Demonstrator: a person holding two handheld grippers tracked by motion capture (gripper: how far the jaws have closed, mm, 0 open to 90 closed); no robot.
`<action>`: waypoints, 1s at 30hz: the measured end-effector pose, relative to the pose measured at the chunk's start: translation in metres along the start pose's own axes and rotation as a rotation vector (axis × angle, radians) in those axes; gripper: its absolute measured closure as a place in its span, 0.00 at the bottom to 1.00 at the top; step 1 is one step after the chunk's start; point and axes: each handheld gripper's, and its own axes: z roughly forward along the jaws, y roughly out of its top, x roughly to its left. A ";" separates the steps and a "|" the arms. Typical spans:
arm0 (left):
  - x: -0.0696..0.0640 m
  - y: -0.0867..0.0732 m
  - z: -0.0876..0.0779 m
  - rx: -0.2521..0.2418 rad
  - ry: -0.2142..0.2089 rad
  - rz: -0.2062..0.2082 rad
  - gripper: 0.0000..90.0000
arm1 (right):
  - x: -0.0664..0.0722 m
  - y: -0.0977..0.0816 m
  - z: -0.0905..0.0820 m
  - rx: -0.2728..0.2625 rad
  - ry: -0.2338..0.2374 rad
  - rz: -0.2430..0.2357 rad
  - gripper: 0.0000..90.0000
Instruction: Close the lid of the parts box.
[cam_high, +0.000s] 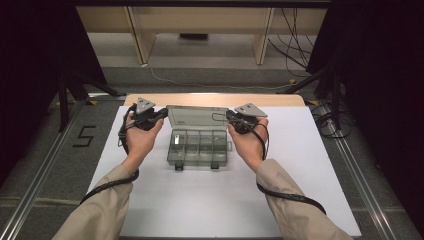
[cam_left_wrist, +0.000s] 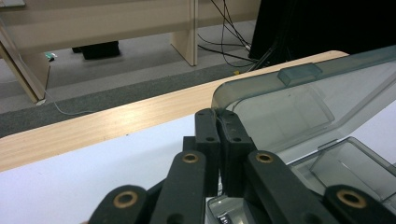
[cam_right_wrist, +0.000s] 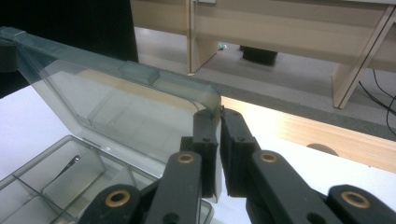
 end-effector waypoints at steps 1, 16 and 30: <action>0.000 0.000 0.000 0.002 0.002 0.004 0.97 | 0.000 0.000 0.000 -0.003 0.001 -0.001 0.95; -0.003 -0.005 -0.004 -0.011 0.005 0.013 0.97 | 0.003 -0.004 -0.005 -0.003 -0.006 -0.015 0.95; -0.005 -0.008 -0.008 -0.018 0.013 0.033 0.97 | 0.005 -0.007 -0.009 -0.004 -0.001 -0.021 0.95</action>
